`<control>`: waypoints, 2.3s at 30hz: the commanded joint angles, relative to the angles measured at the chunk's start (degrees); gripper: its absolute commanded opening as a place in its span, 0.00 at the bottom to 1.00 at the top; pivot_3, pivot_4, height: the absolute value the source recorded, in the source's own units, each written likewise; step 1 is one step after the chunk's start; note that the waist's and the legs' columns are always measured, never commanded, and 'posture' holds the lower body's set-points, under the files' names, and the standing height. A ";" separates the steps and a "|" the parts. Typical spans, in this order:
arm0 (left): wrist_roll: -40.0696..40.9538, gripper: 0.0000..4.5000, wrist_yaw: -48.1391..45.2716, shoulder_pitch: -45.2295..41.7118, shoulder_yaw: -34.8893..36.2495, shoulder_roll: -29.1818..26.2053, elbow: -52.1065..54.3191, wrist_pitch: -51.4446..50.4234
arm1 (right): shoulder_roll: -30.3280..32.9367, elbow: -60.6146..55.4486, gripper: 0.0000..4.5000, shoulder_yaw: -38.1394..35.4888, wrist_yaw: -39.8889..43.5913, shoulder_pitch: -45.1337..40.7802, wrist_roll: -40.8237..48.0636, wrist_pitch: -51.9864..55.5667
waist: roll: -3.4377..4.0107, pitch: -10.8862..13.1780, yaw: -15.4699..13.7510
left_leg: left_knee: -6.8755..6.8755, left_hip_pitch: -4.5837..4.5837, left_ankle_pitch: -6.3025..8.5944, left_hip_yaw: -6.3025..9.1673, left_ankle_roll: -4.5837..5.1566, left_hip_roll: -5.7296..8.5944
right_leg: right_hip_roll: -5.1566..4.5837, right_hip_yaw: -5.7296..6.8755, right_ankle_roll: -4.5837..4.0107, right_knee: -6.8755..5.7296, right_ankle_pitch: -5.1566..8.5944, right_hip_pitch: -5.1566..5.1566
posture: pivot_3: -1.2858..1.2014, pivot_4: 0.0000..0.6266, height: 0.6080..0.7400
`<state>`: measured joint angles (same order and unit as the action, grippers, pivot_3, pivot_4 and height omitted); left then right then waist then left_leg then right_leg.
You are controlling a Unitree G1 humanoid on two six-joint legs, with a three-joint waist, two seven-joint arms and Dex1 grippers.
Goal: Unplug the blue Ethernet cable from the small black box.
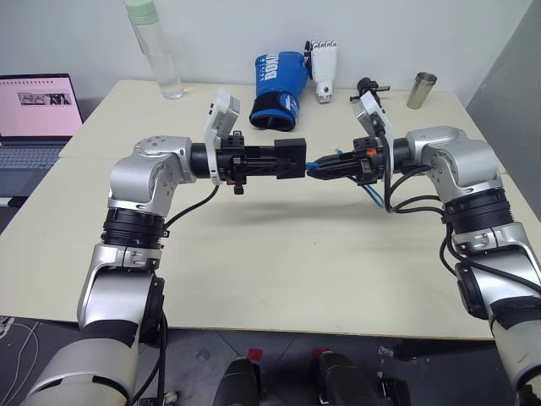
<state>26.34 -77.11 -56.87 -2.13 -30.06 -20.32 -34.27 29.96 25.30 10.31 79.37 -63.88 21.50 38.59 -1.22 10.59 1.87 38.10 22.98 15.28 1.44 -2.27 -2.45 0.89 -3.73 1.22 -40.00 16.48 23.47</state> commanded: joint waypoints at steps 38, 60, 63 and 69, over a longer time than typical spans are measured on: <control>-0.22 0.18 -0.77 -1.14 0.16 -0.17 1.37 1.18 | 0.42 1.70 0.31 -0.65 2.80 -3.11 -0.68 -1.17 | 0.01 0.00 0.01 | -0.01 0.00 0.00 0.00 0.00 0.00 | 0.00 0.00 0.00 0.00 0.00 0.01 | 0.52 0.24 1.00; -0.33 0.18 -0.70 -1.21 0.14 -0.25 1.29 1.22 | 0.76 1.75 0.01 -0.14 3.78 -2.26 -2.82 -5.06 | 0.00 0.00 0.00 | -0.01 0.00 0.00 0.00 0.00 0.00 | 0.00 0.00 0.00 0.00 0.00 0.01 | 0.52 0.24 1.00; -0.48 0.18 -1.10 -0.75 0.18 -1.12 1.67 1.20 | 3.21 1.15 0.01 -0.41 4.76 -1.28 -2.95 -4.49 | 0.01 0.00 0.00 | -0.01 0.00 0.00 0.00 0.00 0.00 | 0.00 0.00 0.00 0.00 0.00 0.01 | 0.52 0.24 1.00; -0.69 0.18 -1.81 -0.05 0.91 -4.17 0.84 1.81 | 8.88 -0.54 0.01 -0.63 6.01 2.39 -3.66 -4.68 | 0.01 0.01 -0.09 | 0.00 0.04 0.00 -0.01 0.00 0.04 | -0.04 -0.01 0.00 0.04 0.00 0.01 | 0.52 0.24 1.00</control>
<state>25.27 -78.26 -56.45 -2.48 -33.79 -20.54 -33.31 38.15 26.59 10.87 83.85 -60.83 17.40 34.12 -1.21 10.60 1.79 38.10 23.01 15.28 1.42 -2.27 -2.40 0.85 -3.75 1.22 -39.97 16.48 23.49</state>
